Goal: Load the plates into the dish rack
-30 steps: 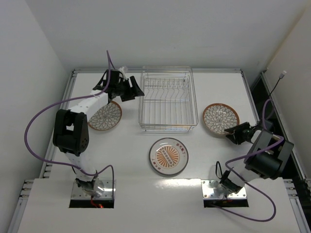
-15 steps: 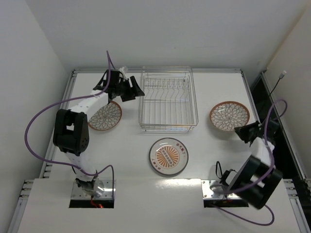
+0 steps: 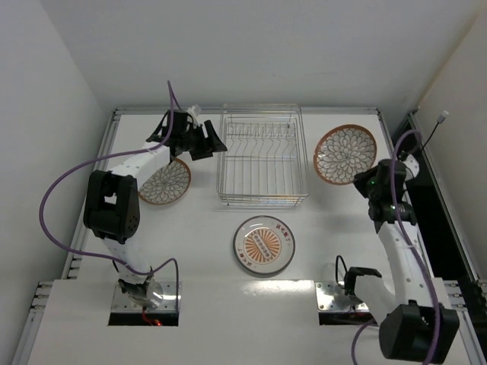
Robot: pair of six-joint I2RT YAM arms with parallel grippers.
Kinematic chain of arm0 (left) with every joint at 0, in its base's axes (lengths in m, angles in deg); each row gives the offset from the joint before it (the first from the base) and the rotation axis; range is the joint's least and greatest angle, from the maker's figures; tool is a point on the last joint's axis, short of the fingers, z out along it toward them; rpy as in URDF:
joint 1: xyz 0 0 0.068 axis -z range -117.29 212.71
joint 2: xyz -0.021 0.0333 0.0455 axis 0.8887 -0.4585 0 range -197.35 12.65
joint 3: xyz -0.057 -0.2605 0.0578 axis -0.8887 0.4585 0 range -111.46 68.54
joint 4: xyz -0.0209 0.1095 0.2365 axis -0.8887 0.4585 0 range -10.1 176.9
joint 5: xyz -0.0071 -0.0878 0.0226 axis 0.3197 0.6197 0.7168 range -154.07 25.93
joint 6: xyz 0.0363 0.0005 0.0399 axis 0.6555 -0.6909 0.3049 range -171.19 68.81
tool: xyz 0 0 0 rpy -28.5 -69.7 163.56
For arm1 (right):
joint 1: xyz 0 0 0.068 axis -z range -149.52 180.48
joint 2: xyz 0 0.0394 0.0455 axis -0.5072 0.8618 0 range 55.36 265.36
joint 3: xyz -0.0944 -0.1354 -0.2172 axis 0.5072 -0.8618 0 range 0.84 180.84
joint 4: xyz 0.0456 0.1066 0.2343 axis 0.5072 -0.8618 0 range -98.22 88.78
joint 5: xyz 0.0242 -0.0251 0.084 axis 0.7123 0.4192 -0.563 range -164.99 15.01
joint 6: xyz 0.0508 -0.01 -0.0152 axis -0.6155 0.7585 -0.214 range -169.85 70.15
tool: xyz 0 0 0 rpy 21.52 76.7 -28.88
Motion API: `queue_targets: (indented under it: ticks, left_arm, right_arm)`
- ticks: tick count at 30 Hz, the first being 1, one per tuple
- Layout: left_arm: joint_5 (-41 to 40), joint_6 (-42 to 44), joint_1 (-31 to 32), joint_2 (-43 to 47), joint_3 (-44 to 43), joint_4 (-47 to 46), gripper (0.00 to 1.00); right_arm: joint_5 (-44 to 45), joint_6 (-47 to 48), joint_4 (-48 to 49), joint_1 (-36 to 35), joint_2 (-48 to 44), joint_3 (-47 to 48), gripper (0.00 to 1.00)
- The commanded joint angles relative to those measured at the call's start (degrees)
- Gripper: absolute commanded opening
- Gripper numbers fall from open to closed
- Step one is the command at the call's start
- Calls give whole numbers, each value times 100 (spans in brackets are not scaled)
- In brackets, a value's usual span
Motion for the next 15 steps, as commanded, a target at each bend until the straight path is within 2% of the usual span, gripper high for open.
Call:
queue_targets:
  ticks: [1,6,10,15]
  left_arm:
    - [135,-38,-47,52,24,-265,63]
    - [135,-38,-47,52,24,-265,63]
    - [135,-38,-47,52,24,-265,63]
    - [188,-91,-47,52,77,-317,63]
  right_arm:
    - [1266,-130,1001,-951,117,826,0]
    - [3076,353,1072,-2593,1136,1739,0]
    - [4384,846,941,-3263,2050,2592,0]
    - [5257,1259,694,-3591,3026,3560,0]
